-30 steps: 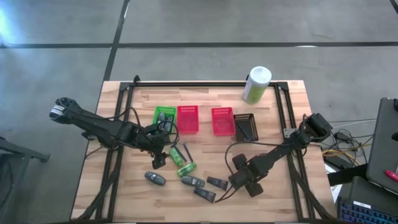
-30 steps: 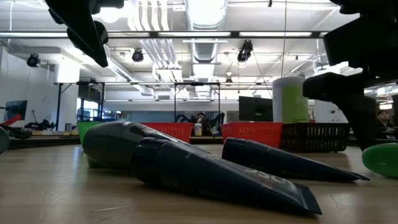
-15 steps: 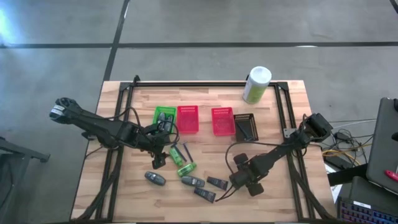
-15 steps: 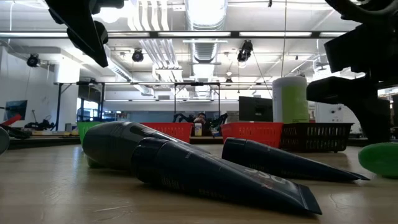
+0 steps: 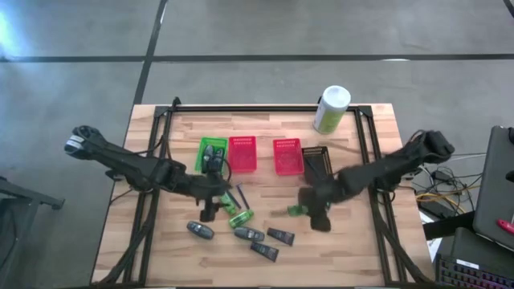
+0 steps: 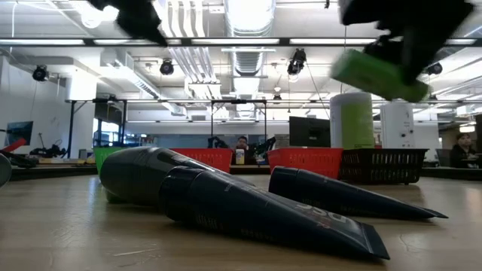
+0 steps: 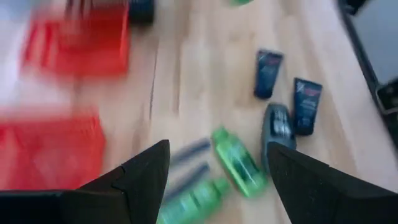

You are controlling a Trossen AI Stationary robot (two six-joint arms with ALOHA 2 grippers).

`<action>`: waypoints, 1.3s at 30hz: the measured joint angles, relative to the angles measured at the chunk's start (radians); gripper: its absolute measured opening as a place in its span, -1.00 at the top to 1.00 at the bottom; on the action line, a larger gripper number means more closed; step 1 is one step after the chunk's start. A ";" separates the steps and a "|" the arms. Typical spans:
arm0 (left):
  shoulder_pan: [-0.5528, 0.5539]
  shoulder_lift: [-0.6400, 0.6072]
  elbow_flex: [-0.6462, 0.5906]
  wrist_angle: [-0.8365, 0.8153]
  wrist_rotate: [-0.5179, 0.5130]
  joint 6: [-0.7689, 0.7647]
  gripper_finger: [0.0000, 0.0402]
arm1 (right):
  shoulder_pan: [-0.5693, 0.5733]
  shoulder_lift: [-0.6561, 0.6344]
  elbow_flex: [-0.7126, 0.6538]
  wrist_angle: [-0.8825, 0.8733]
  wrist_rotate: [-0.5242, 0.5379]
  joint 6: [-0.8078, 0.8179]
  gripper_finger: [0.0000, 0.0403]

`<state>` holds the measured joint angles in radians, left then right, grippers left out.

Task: Pick & Place Travel size toiletries
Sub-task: Put the green shampoo bottle into the left red bin

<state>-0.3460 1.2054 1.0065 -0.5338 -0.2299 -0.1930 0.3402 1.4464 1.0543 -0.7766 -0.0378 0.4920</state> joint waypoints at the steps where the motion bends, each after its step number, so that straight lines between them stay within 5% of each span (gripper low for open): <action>1: -0.010 0.008 0.000 0.037 -0.026 0.107 -0.36 | -0.030 -0.017 0.002 0.011 -0.028 0.003 0.19; 6: -0.052 0.079 0.000 0.218 -0.136 0.659 -0.36 | -0.159 -0.057 0.006 0.069 -0.202 0.026 0.21; 10: -0.051 0.163 0.000 0.337 -0.193 0.858 -0.35 | -0.208 -0.064 0.010 0.078 -0.254 0.025 0.18; 17: -0.029 0.287 0.050 0.591 -0.284 1.034 -0.33 | -0.223 -0.023 0.039 0.083 -0.355 0.006 0.21; 23: -0.007 0.370 0.126 0.590 -0.190 1.082 -0.25 | -0.236 -0.007 0.072 0.097 -0.364 0.000 0.17; 39: 0.015 0.456 0.188 0.640 -0.178 1.110 -0.22 | -0.254 -0.006 0.104 0.136 -0.351 0.019 0.17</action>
<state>-0.3305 1.6611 1.1950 0.1059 -0.4076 0.9173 0.0860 1.4403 1.1587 -0.6403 -0.3885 0.5110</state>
